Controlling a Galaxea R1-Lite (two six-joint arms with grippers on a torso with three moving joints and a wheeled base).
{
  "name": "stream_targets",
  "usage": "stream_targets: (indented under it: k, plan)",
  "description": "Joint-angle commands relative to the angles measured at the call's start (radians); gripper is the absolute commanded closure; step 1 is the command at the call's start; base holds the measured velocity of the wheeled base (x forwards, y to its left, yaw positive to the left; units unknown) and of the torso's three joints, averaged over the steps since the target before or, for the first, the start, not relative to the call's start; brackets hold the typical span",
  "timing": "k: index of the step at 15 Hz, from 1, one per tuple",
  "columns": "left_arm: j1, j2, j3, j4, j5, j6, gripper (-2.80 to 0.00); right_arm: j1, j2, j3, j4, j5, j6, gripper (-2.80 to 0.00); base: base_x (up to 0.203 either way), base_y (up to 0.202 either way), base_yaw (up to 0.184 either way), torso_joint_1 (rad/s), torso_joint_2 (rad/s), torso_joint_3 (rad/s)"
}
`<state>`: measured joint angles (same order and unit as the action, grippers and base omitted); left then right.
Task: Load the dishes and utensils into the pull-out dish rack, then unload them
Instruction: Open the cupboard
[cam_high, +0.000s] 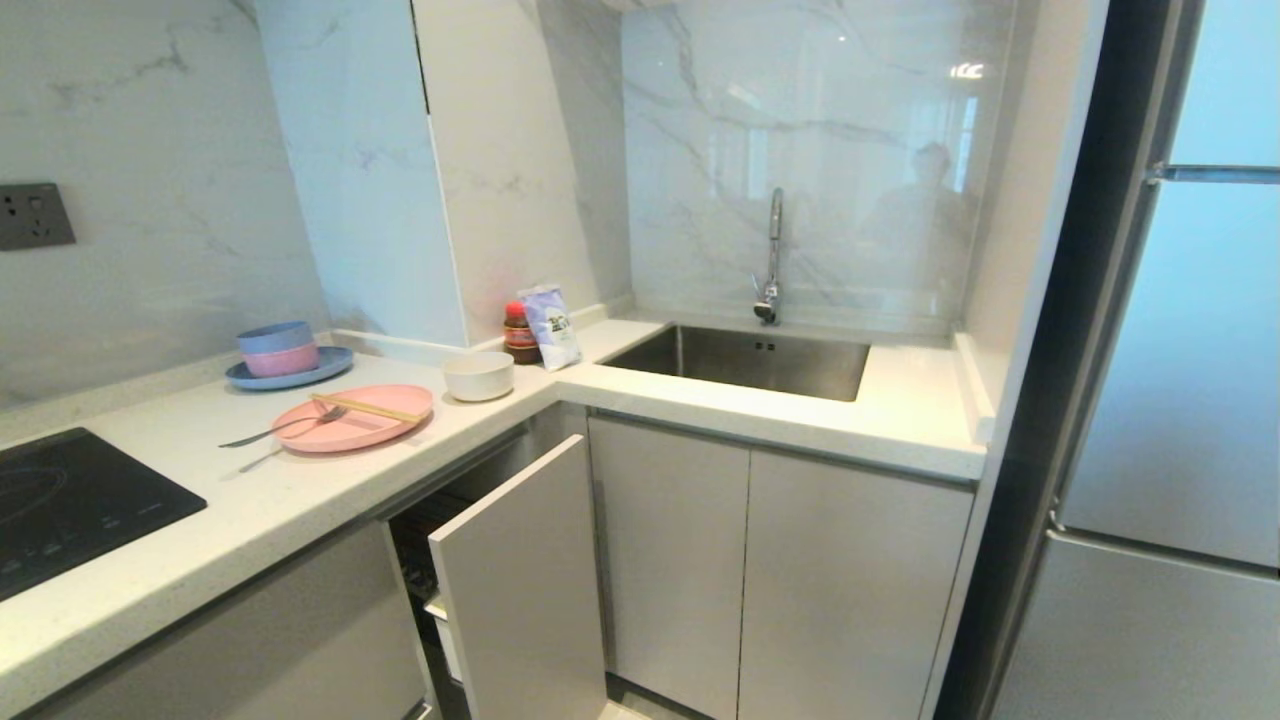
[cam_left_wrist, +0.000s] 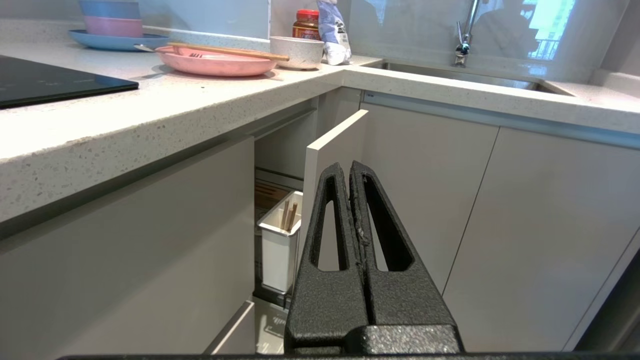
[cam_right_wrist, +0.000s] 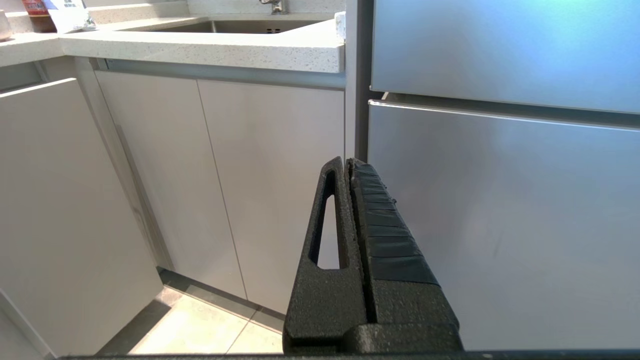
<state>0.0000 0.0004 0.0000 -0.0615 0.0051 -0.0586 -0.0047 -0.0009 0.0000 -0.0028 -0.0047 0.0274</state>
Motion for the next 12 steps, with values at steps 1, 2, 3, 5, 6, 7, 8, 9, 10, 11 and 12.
stream_targets:
  k: [1,2,3,5,6,7,8,9,10,11,12]
  plan:
    - [0.0,0.0,0.025,0.002,0.003,-0.001,0.0,0.0,-0.002,0.002,0.0,0.0,0.0,0.0,0.0,0.0,0.0,0.0,0.0,0.0]
    - [0.0,0.0,0.025,0.0,0.004,-0.012,0.0,0.0,-0.002,0.002,0.0,0.0,0.0,0.0,0.0,0.0,0.0,0.0,0.0,0.0]
    - [0.0,0.0,0.025,0.0,0.003,-0.014,0.0,0.0,-0.002,0.002,0.0,0.0,0.0,0.0,0.0,0.0,0.0,0.0,0.0,0.0]
    - [0.0,0.001,0.025,0.0,0.003,-0.014,0.0,0.0,-0.002,0.002,0.0,0.0,0.0,0.0,0.0,0.0,0.0,0.0,0.0,0.0]
    - [0.0,0.0,0.025,0.0,0.004,-0.014,0.0,0.0,-0.002,0.002,0.0,0.0,0.0,0.0,0.0,0.0,0.0,0.0,0.0,0.0]
    - [0.0,0.001,0.025,0.0,0.004,-0.014,0.0,0.0,-0.002,0.002,0.0,0.0,0.0,0.0,0.0,0.0,0.0,0.0,0.0,0.0]
    - [0.0,0.001,0.025,0.0,0.004,-0.01,0.0,0.001,-0.002,0.002,0.0,0.0,0.0,0.0,0.0,0.0,0.0,0.0,0.0,0.0]
    - [0.0,0.0,0.025,-0.001,0.004,-0.009,0.0,0.0,-0.002,0.002,0.0,0.0,0.0,0.0,0.0,0.0,0.0,0.0,0.0,0.0]
    - [0.0,0.0,0.013,0.006,0.004,0.013,0.0,0.0,-0.002,0.002,0.0,0.0,0.0,0.0,0.0,0.0,0.0,0.0,0.0,0.0]
    - [0.0,0.0,-0.023,0.009,0.004,0.035,0.0,0.0,-0.002,0.002,0.0,0.0,0.0,0.0,0.0,0.0,0.0,0.0,0.0,0.0]
    - [0.0,0.002,-0.084,0.012,0.003,0.043,0.0,0.002,-0.002,0.002,0.0,0.0,0.0,0.0,0.0,0.0,0.0,0.0,0.0,0.0]
